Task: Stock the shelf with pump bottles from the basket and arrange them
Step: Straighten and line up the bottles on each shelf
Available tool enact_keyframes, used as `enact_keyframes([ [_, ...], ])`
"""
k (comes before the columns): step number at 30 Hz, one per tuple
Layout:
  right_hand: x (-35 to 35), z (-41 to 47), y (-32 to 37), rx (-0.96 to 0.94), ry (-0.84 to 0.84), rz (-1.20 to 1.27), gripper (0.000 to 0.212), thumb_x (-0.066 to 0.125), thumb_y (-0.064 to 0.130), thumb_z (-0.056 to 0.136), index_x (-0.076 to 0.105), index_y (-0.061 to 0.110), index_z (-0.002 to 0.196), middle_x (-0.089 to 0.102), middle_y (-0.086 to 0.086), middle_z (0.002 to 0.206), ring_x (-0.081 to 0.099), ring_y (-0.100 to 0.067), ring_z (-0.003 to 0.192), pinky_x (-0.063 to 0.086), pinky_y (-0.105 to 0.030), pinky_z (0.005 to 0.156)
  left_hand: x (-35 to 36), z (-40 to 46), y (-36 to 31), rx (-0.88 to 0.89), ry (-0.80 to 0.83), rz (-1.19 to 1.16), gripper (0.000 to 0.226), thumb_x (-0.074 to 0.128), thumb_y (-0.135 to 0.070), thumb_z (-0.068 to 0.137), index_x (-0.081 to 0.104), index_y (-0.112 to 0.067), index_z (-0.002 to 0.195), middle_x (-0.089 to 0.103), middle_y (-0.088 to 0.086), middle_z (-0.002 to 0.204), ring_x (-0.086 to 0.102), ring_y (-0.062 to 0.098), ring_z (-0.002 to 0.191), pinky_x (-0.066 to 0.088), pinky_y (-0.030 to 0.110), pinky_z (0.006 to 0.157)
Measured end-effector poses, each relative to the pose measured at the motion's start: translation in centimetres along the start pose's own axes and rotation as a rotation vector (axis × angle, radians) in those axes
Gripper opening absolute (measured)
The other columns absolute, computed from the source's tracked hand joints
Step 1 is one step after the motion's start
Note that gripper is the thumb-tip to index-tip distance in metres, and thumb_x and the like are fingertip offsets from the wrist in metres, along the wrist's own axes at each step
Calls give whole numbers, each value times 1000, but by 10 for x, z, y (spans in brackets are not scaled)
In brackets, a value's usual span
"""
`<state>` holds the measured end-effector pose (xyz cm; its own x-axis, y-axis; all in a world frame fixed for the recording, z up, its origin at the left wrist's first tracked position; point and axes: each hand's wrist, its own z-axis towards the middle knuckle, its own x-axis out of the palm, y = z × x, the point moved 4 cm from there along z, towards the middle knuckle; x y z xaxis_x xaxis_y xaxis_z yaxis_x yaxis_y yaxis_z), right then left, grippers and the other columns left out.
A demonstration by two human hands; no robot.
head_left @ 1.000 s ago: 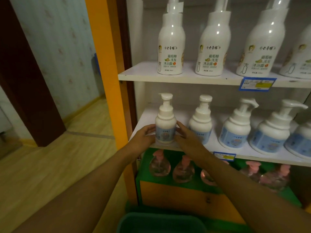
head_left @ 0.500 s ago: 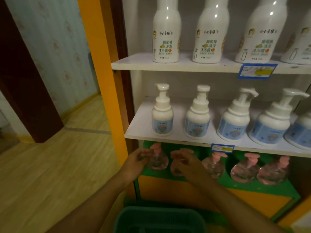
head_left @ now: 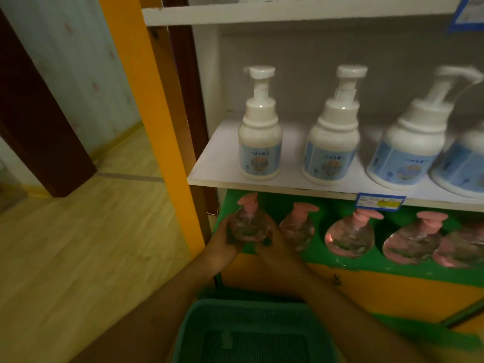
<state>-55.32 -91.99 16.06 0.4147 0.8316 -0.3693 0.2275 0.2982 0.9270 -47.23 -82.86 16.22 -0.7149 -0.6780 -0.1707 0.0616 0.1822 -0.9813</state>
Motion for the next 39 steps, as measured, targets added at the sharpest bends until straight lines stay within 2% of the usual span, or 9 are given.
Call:
enact_keyframes([
  [4,-2,-6,-3,-12,1,34,59,54,8,92,32,25,144,48,-1,138,49,-19,124,43,-41,105,-1,2,7,-22,23,90,45,52,3,92,39,-19,129,53,-7,101,52,4,82,47,6,57],
  [10,-6,-10,0,-45,12,83,50,57,11,92,39,31,134,52,1,132,49,-13,121,41,-31,104,-2,5,9,-49,36,145,36,51,1,92,45,-18,122,54,-2,88,48,6,67,42,7,48],
  [17,-7,-11,-6,-37,26,63,60,55,3,91,33,28,142,49,2,135,47,-14,125,41,-35,107,-5,5,10,-54,78,215,44,49,5,91,41,-16,129,55,-2,96,50,7,75,44,11,53],
  [22,-6,-12,-4,-60,14,85,58,55,2,90,34,43,126,49,10,121,49,-11,120,42,-32,105,-2,3,5,-55,102,205,46,47,9,90,37,-15,129,51,-4,93,48,5,75,44,10,54],
  [26,-4,-11,-7,-41,26,104,61,55,0,90,34,38,133,48,10,124,48,-13,123,42,-35,106,-4,3,8,-98,120,228,59,47,9,89,28,-23,135,49,-10,97,48,3,79,45,16,65],
  [31,-4,-10,-9,-53,27,110,60,56,1,90,37,35,134,47,10,125,47,-13,124,42,-35,106,-11,2,18,-123,132,192,73,49,14,84,25,-23,142,50,-14,104,50,1,84,49,14,65],
  [34,-5,-9,-9,-67,26,93,57,55,3,90,39,46,123,50,15,118,50,-12,118,43,-32,103,-14,5,19,-129,123,208,74,49,9,85,24,-24,145,51,-12,110,52,6,92,51,22,74],
  [37,-7,-10,-7,-56,22,80,53,57,7,90,41,46,122,52,9,122,51,-15,121,44,-37,104,-13,2,15,-103,177,218,80,51,9,84,19,-29,147,48,-15,119,52,5,103,53,19,77],
  [39,-13,-12,-5,-56,20,66,51,57,11,91,42,39,131,50,6,132,49,-18,125,44,-40,105,-11,-5,6,-61,216,223,88,53,8,85,9,-34,148,42,-16,130,48,6,116,52,21,87],
])
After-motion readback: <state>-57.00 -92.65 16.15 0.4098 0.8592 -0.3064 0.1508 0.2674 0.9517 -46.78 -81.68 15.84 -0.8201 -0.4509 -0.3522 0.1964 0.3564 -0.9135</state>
